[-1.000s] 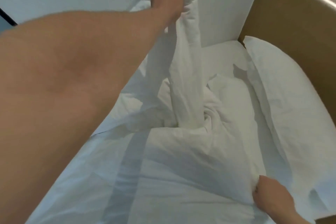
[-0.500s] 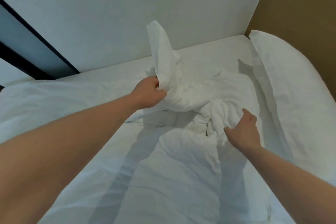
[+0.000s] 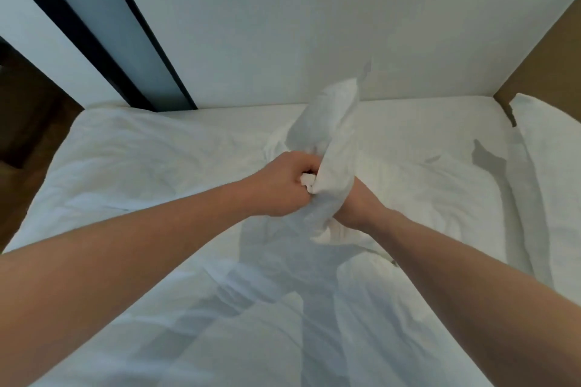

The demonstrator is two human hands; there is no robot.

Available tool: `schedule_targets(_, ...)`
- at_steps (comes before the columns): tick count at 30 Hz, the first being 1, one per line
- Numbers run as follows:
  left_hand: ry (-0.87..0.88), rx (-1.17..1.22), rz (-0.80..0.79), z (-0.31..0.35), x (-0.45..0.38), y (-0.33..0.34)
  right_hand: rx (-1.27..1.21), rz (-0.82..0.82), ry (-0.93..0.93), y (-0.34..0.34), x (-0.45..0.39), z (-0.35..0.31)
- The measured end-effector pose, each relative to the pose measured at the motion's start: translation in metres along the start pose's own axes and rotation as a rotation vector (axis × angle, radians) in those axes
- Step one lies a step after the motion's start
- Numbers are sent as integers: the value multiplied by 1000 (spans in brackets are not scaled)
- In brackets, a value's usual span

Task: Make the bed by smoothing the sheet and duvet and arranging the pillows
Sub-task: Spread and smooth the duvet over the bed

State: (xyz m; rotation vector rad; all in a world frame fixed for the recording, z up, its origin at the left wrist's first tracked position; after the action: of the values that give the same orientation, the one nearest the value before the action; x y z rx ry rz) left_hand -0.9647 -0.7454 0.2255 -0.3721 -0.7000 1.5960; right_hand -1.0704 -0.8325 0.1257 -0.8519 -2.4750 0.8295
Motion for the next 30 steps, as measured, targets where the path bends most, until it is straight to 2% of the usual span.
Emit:
schedule_targets(2, -14, 89, 69, -2, -6, -15, 61, 5, 47, 0, -3, -4)
schedule_targets(4, -66, 128, 161, -10, -12, -26, 91, 83, 75, -13, 1, -10)
schedule_targets(6, -140, 18, 333, -32, -15, -37, -1, 245, 146, -33, 5, -7)
schedule_targets(7, -185, -114, 377, -44, -14, -41, -59, 336, 180, -42, 7, -4)
schedule_targets(9, -304, -352, 309, -68, -13, -39, -198, 491, 242, -59, 9, 1)
schedule_targets(10, -360, -384, 265, -77, -14, -35, -259, 543, 254, -65, 11, 1)
schedule_targets(14, -474, -392, 269, -90, -41, -17, -395, 644, 288, -83, 27, -4)
schedule_targets(19, -617, -436, 339, -65, -84, -13, -450, 815, 356, -123, 42, 18)
schedule_targets(22, -601, -308, 412, -24, -134, -30, -509, 934, 393, -169, 28, 27)
schedule_targets(24, -513, -162, 529, 22, -180, -52, -527, 1117, 368, -215, 10, 24)
schedule_targets(26, -370, -28, 679, 81, -216, -76, -405, 1286, 358, -268, -8, 17)
schedule_targets(28, -215, 74, 683, 126, -240, -85, -291, 1271, 314, -311, -30, 12)
schedule_targets(30, -98, 37, 538, 145, -252, -78, -182, 1073, 244, -327, -52, 14)
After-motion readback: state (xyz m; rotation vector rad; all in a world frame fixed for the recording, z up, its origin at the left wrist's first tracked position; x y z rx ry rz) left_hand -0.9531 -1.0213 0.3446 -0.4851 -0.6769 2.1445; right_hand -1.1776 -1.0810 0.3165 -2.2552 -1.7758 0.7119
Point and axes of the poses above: each hand's wrist, its own x-axis away from the middle knuckle, its own y-axis out of the palm, z = x × y, the point moved 5 cm from there along -x, towards the middle knuckle, and after that the axes turned 6 degrees about z, right-handed, at the moved point
